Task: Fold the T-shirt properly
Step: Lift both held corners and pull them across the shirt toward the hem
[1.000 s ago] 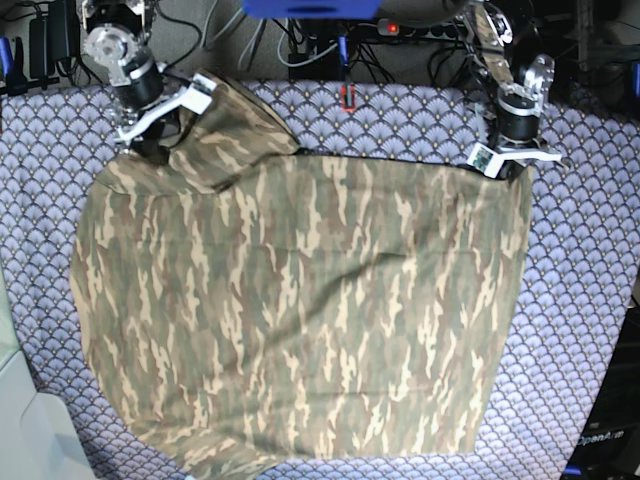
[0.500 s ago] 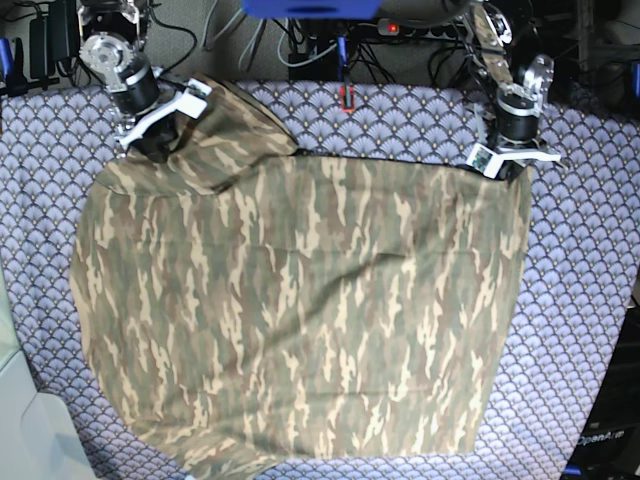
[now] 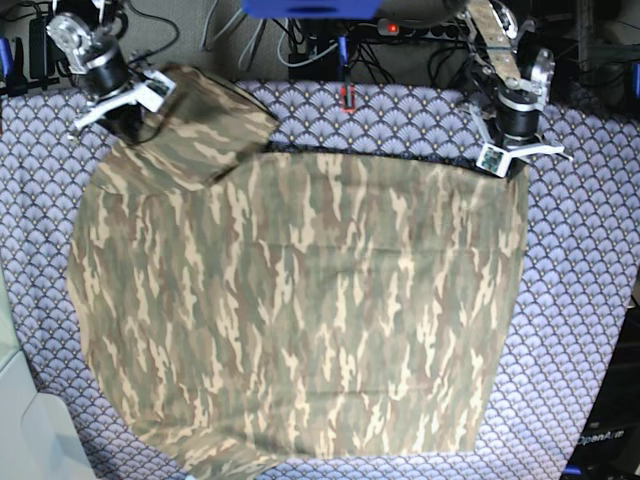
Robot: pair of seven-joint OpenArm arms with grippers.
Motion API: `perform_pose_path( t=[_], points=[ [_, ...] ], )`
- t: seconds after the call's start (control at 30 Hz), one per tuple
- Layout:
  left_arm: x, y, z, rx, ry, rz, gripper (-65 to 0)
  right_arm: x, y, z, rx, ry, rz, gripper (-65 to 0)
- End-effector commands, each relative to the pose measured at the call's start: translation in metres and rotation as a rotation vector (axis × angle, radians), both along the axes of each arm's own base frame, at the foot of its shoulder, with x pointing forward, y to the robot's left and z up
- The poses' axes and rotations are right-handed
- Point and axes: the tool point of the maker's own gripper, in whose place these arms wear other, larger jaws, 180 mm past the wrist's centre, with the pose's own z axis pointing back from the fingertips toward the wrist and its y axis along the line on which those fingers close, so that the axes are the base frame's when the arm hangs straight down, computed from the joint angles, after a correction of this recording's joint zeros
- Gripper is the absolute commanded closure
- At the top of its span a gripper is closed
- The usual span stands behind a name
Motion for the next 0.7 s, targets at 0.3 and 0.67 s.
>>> perform_pose_path(
  t=[0.3,0.67],
  points=[
    [0.002,0.007,0.023,-0.055,-0.062,0.067,0.0,0.014,-0.019,0.048,0.124,-0.200,-0.144,-1.0],
    [0.029,0.038,0.042,-0.013,-0.074,0.197,0.0,0.062,-0.014,0.069,0.187,-0.311,-0.195,-1.4]
  ],
)
